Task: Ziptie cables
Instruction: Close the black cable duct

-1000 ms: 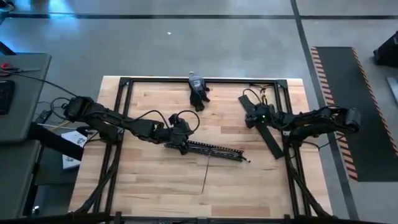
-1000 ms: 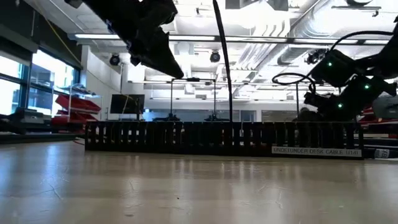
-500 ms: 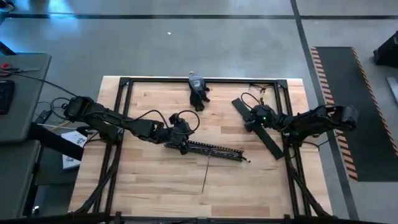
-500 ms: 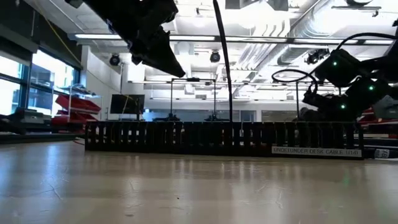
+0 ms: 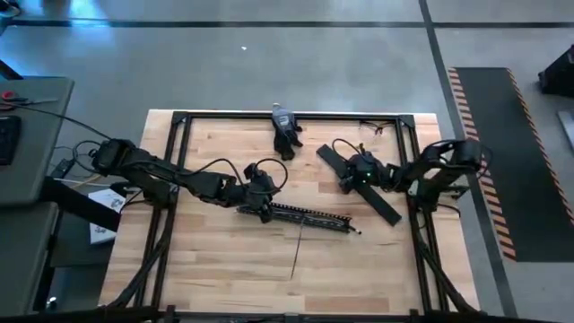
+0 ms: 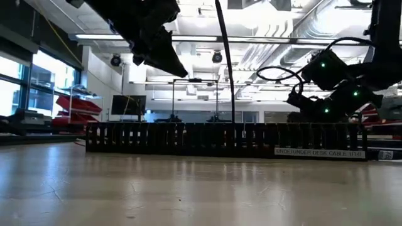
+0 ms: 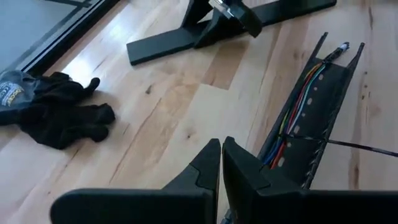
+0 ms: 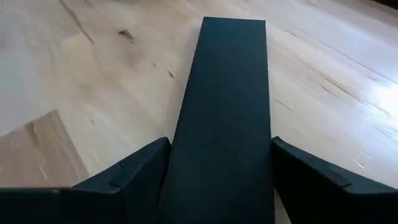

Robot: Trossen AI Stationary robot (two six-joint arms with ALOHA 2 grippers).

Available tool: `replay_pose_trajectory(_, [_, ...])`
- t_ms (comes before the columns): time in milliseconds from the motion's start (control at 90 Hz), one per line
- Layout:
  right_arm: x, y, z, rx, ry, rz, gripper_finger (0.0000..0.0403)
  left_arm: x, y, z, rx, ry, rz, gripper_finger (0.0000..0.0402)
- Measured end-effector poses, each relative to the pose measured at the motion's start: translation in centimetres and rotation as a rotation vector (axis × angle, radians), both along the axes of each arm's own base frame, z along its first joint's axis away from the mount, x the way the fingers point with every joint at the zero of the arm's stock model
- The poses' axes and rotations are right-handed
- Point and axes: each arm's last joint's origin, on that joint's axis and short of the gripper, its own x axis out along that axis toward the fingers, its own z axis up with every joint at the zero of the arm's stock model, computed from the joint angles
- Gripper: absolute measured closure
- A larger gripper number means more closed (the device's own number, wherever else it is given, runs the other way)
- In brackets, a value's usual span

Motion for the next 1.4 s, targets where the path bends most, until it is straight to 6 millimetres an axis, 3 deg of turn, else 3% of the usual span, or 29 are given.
replay_pose_trajectory(100, [0.0, 0.0, -0.3, -0.002, -0.014, -0.003, 0.0188, 0.0, 0.0, 0.0, -0.001, 0.0, 0.001, 0.0399])
replay_pose_trajectory(289, [0.5, 0.3, 0.1, -0.018, -0.058, 0.006, 0.0189, 0.0, 0.0, 0.0, 0.001, -0.004, 0.0, 0.0399])
replay_pose_trajectory(556, [3.3, 0.1, 2.5, 0.033, -0.2, 0.159, 0.0189, 0.1, -0.1, 0.1, 0.003, 0.003, -0.029, 0.0394])
replay_pose_trajectory(756, [6.7, 0.0, 5.0, -0.021, -0.187, 0.284, 0.0189, 0.0, -0.6, 0.0, -0.076, 0.063, -0.175, 0.034])
replay_pose_trajectory(1011, [9.9, -0.7, 8.9, -0.124, -0.149, 0.364, 0.0189, -1.7, -0.5, -2.1, -0.024, 0.219, -0.115, 0.0268])
replay_pose_trajectory(1200, [10.2, -0.8, 11.6, -0.162, -0.11, 0.397, 0.0189, -2.1, 0.0, -3.8, -0.061, 0.231, -0.207, 0.0265])
replay_pose_trajectory(1400, [9.0, -0.4, 13.9, -0.175, -0.136, 0.42, 0.0189, -3.1, 1.8, -4.6, -0.079, 0.25, -0.207, 0.0272])
